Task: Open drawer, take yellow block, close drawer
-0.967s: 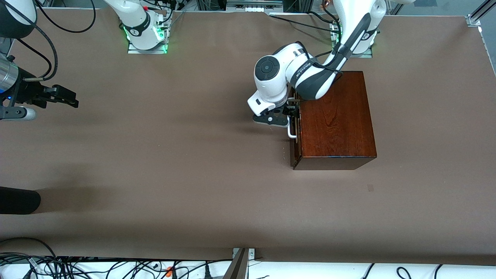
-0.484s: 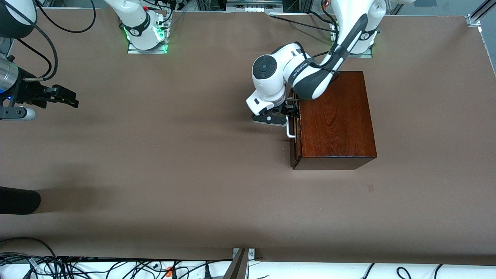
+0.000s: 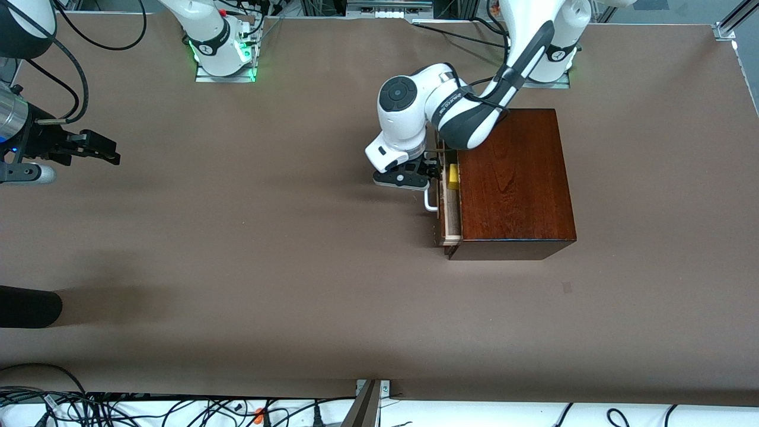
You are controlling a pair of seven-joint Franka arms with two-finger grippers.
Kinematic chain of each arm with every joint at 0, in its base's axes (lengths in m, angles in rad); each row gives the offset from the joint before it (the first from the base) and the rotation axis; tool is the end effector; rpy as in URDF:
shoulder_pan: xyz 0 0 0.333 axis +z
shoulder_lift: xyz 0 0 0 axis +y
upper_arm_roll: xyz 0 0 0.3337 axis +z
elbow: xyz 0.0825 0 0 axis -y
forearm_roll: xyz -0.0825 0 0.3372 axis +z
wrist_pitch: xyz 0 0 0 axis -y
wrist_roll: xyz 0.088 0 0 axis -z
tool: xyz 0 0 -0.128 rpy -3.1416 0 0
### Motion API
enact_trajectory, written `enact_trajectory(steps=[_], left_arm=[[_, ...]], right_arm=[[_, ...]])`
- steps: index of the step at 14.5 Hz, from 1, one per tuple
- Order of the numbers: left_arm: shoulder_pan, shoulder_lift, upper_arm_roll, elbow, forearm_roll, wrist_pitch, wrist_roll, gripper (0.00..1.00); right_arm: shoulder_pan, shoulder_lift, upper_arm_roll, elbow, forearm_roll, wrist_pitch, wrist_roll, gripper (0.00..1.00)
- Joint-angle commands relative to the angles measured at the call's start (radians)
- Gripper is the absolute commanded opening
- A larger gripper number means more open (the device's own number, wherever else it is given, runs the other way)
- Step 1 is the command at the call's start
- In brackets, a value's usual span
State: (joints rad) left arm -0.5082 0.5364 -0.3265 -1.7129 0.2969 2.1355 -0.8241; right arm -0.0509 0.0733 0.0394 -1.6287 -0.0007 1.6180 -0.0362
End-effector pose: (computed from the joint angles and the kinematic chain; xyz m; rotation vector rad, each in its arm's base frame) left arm 0.4534 -0.4392 0.3074 -3.0247 0.2182 -0.0082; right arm 0.5287 -0.0069 0.5625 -3.1344 -0.0388 0.1315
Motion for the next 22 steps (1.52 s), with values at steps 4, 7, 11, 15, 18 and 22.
enact_trajectory(steps=[4, 7, 11, 15, 18, 22], left_arm=[[-0.046, 0.096, -0.005, 0.130, 0.005, 0.021, -0.070, 1.00], [-0.058, 0.122, -0.005, 0.168, 0.004, 0.021, -0.072, 1.00], [-0.061, 0.131, -0.005, 0.177, 0.002, 0.023, -0.076, 1.00], [-0.070, 0.146, -0.005, 0.213, -0.036, 0.023, -0.076, 1.00], [-0.072, 0.151, -0.005, 0.220, -0.036, 0.023, -0.076, 1.00], [-0.072, 0.151, -0.005, 0.234, -0.048, 0.018, -0.073, 1.00]], right_arm=[[-0.013, -0.004, 0.007, -0.003, 0.014, -0.007, -0.016, 1.00], [-0.012, -0.006, 0.007, -0.003, 0.014, -0.007, -0.016, 1.00], [-0.012, -0.006, 0.007, -0.003, 0.014, -0.006, -0.016, 1.00], [-0.013, -0.006, 0.007, -0.003, 0.014, -0.006, -0.016, 1.00], [-0.012, -0.007, 0.008, -0.002, 0.014, -0.006, -0.016, 1.00], [-0.012, -0.007, 0.007, -0.003, 0.014, -0.007, -0.016, 1.00]])
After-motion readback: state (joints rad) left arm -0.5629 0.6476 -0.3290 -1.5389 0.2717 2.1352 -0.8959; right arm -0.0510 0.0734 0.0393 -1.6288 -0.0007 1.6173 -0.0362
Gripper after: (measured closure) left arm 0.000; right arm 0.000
